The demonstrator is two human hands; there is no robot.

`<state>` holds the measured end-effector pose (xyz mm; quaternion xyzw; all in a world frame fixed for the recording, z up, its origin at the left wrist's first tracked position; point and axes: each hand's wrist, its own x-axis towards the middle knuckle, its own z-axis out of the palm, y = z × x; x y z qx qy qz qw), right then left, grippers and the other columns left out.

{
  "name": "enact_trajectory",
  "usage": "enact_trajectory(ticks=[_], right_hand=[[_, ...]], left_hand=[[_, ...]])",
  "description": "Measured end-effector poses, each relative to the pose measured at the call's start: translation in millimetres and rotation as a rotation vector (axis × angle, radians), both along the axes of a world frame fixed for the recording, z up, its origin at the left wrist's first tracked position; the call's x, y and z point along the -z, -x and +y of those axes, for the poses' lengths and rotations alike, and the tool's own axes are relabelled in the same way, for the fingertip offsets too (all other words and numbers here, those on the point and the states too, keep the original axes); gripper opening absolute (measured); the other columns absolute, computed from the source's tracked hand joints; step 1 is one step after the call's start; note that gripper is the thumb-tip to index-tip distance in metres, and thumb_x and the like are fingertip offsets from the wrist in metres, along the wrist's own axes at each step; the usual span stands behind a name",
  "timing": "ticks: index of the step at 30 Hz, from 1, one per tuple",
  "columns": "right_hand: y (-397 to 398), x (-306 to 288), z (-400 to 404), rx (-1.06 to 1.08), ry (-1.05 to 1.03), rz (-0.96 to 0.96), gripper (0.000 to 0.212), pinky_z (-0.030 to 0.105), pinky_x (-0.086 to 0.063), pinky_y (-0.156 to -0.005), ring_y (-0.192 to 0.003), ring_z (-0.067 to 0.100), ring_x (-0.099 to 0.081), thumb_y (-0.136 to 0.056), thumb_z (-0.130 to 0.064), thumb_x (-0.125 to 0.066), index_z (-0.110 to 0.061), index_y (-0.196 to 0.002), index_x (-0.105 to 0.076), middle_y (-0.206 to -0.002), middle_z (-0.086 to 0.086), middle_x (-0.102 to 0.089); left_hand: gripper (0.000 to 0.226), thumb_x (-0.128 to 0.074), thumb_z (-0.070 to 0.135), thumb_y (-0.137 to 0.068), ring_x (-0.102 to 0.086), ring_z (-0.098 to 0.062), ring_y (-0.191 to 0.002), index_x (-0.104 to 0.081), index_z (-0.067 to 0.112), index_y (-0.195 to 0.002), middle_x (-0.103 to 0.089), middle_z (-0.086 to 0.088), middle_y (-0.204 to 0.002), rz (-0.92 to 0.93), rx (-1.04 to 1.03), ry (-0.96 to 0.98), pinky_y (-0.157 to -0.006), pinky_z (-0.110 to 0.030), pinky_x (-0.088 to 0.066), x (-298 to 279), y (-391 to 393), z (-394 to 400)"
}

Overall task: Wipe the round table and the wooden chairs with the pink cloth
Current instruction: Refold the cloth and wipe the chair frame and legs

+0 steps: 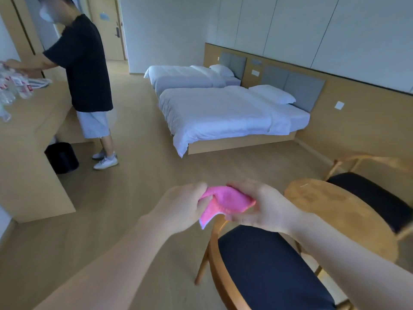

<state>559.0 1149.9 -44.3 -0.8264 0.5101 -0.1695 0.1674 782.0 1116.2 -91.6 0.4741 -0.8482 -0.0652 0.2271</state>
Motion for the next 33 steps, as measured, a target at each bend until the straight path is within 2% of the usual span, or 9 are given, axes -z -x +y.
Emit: enact_trajectory(ticks=[2, 7, 12, 18, 21, 24, 27, 31, 33], right_hand=[[8.0, 14.1, -7.6, 0.049, 0.054, 0.02, 0.061, 0.025, -0.048, -0.079, -0.093, 0.005, -0.056, -0.071, -0.047, -0.073, -0.031, -0.127, -0.053, -0.109, -0.012, -0.06], [46.0, 41.1, -31.2, 0.169, 0.047, -0.09, 0.036, 0.031, -0.049, -0.074, -0.086, 0.009, -0.057, -0.078, -0.024, -0.065, -0.025, -0.114, -0.062, -0.097, -0.006, -0.062], [79.9, 43.9, -56.9, 0.273, 0.056, -0.139, 0.039, 0.027, -0.05, -0.076, -0.089, 0.007, -0.057, -0.079, -0.027, -0.066, -0.026, -0.118, -0.061, -0.101, -0.009, -0.06], [115.6, 18.0, -84.7, 0.428, 0.138, -0.077, 0.036, 0.027, -0.049, -0.074, -0.083, 0.005, -0.055, -0.079, -0.025, -0.068, -0.026, -0.115, -0.061, -0.094, -0.008, -0.059], [126.2, 7.1, -89.1, 0.53, 0.166, -0.058, 0.039, 0.021, -0.049, -0.075, -0.086, 0.004, -0.055, -0.079, -0.025, -0.066, -0.026, -0.117, -0.06, -0.097, -0.009, -0.059], [126.1, -2.2, -95.0, 0.634, 0.163, -0.024, 0.04, 0.017, -0.048, -0.076, -0.087, 0.003, -0.056, -0.078, -0.028, -0.065, -0.026, -0.117, -0.058, -0.1, -0.011, -0.059], [109.6, -5.7, -102.3, 0.784, 0.168, 0.01, 0.034, 0.019, -0.051, -0.073, -0.083, 0.004, -0.057, -0.081, -0.027, -0.065, -0.025, -0.113, -0.055, -0.097, -0.012, -0.06], [73.2, -6.7, -111.5, 0.979, 0.17, -0.025, 0.023, 0.015, -0.048, -0.069, -0.082, 0.001, -0.055, -0.084, -0.038, -0.06, -0.032, -0.106, -0.055, -0.092, -0.016, -0.058], [54.1, -7.8, -112.7, 1.045, 0.142, -0.022, 0.028, 0.015, -0.046, -0.07, -0.083, 0.001, -0.054, -0.082, -0.047, -0.056, -0.034, -0.107, -0.056, -0.094, -0.016, -0.058]], left_hand=[[0.034, -0.039, 0.038, -0.096, -0.039, -0.01, -0.052, -0.024, 0.029, -0.066, -0.04, 0.003, -0.059, -0.026, 0.042, -0.033, -0.049, -0.03, -0.024, 6.7, 9.0, -15.2], [0.036, -0.037, 0.042, -0.096, -0.038, -0.014, -0.052, -0.025, 0.026, -0.067, -0.04, 0.003, -0.06, -0.113, 0.182, -0.089, -0.049, -0.029, -0.027, 19.6, 52.9, -61.1], [0.036, -0.039, 0.044, -0.096, -0.034, -0.011, -0.053, -0.028, 0.024, -0.068, -0.038, 0.005, -0.061, -0.179, 0.298, -0.108, -0.049, -0.026, -0.025, 9.8, 91.0, -111.0], [0.038, -0.043, 0.044, -0.094, -0.035, -0.012, -0.054, -0.029, 0.024, -0.065, -0.038, 0.004, -0.062, -0.169, 0.495, -0.042, -0.049, -0.025, -0.025, -18.8, 141.6, -173.9], [0.035, -0.045, 0.044, -0.093, -0.038, -0.011, -0.055, -0.033, 0.024, -0.066, -0.041, 0.006, -0.063, -0.152, 0.619, -0.023, -0.049, -0.024, -0.026, -23.5, 169.3, -199.1], [0.013, -0.049, 0.046, -0.09, -0.049, -0.003, -0.065, -0.046, 0.033, -0.088, -0.05, 0.019, -0.076, -0.099, 0.774, -0.013, -0.055, -0.019, -0.035, -29.4, 191.6, -226.0], [0.032, -0.056, 0.05, -0.088, -0.051, 0.004, -0.073, -0.045, 0.04, -0.117, -0.053, 0.027, -0.092, -0.048, 0.955, -0.01, -0.059, -0.011, -0.034, -34.7, 202.6, -249.9], [0.036, -0.058, 0.054, -0.085, -0.051, 0.007, -0.078, -0.048, 0.041, -0.117, -0.052, 0.03, -0.091, -0.044, 1.204, -0.011, -0.062, -0.009, -0.035, -42.5, 205.4, -277.5], [0.023, -0.057, 0.048, -0.087, -0.051, 0.008, -0.075, -0.052, 0.04, -0.107, -0.053, 0.028, -0.084, -0.056, 1.294, -0.026, -0.061, -0.011, -0.035, -44.2, 205.8, -284.7]])
